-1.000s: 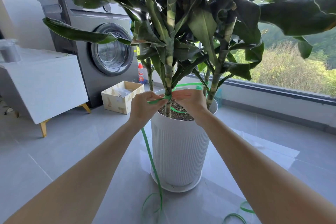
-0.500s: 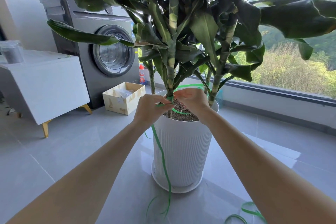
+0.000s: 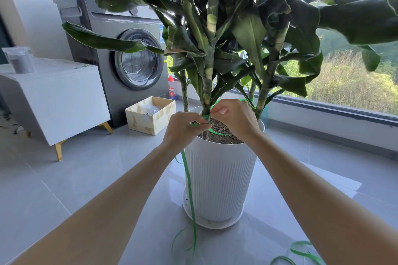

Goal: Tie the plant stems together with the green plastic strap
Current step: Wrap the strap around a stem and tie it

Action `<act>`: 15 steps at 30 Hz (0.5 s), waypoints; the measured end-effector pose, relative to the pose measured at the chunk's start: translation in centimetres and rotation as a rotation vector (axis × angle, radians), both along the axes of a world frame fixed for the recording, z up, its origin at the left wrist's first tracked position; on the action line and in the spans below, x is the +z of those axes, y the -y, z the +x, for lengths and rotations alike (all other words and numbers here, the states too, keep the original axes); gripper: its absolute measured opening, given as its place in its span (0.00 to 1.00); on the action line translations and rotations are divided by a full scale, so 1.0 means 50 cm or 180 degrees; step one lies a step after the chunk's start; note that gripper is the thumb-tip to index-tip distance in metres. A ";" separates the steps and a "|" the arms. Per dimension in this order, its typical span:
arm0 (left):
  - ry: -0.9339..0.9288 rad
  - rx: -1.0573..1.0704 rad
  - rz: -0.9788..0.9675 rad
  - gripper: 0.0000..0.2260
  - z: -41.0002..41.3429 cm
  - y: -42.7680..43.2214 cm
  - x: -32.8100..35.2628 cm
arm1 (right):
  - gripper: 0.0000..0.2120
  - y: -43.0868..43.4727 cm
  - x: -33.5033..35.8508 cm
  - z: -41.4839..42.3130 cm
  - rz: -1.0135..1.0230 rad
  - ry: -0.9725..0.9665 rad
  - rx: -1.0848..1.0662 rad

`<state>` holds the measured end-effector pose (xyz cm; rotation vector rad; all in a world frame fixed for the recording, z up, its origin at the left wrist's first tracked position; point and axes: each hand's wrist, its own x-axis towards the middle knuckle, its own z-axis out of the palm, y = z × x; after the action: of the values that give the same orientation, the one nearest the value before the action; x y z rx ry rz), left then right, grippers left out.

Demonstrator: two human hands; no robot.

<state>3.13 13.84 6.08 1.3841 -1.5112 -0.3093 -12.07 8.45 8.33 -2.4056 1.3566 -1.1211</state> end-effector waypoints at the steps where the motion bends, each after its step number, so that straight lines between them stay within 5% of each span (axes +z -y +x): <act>1: -0.0001 0.0011 0.0012 0.05 0.000 0.001 0.000 | 0.02 0.001 0.002 -0.001 0.0023 -0.0073 0.0041; 15: -0.0037 -0.0037 0.0077 0.05 -0.002 0.002 -0.002 | 0.05 0.000 -0.011 0.001 -0.0581 -0.0616 0.0203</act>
<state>3.03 13.72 6.01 1.3908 -1.5109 -0.3431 -12.01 8.46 7.78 -2.7298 1.2695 -1.0618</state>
